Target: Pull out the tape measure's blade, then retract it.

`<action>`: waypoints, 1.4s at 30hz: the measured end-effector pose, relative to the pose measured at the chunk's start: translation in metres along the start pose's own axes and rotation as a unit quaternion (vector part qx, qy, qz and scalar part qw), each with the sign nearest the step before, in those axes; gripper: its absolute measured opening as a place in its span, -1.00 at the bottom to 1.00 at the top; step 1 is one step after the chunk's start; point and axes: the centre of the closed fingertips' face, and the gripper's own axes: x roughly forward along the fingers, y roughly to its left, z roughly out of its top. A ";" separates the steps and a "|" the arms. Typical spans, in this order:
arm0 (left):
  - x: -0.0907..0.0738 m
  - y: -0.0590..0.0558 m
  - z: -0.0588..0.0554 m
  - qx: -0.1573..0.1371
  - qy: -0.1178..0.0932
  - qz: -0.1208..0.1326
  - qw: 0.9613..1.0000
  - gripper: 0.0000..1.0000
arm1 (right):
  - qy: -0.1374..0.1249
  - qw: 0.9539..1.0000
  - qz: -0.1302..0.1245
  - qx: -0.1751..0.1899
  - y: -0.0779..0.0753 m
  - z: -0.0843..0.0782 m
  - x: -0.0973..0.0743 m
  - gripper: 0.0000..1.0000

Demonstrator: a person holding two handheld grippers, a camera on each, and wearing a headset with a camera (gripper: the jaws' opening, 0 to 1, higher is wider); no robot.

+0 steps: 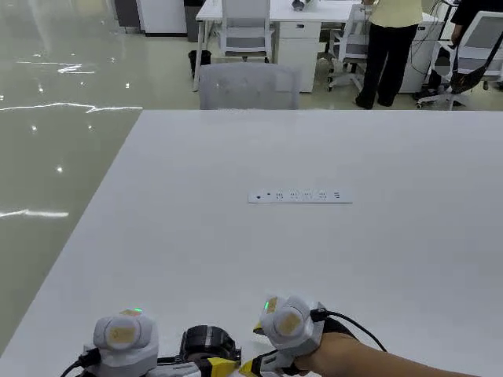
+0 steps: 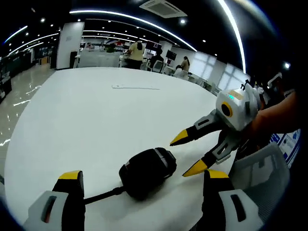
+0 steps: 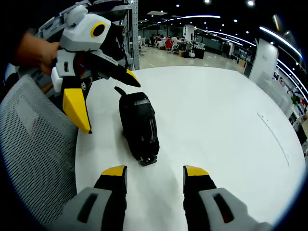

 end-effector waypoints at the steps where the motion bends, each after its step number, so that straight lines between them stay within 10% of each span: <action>1: -0.002 0.000 0.001 0.003 -0.002 -0.001 1.000 1.00 | -0.004 1.000 -0.004 0.004 -0.001 -0.001 -0.006 -0.06; 5: -0.016 -0.018 0.015 0.026 -0.048 -0.069 0.996 0.98 | -0.035 0.999 -0.031 0.018 -0.007 -0.004 -0.043 0.14; 10: -0.021 -0.026 0.017 0.035 -0.051 -0.108 0.992 1.00 | -0.051 0.995 -0.076 0.047 -0.026 -0.024 -0.088 0.15; 30: -0.057 0.034 -0.014 0.026 -0.040 -0.044 0.998 1.00 | -0.065 0.975 -0.171 0.127 -0.042 -0.115 -0.204 0.67; 42: -0.076 0.032 -0.020 0.065 -0.054 -0.027 0.996 1.00 | -0.057 0.972 -0.178 0.141 -0.026 -0.159 -0.223 0.92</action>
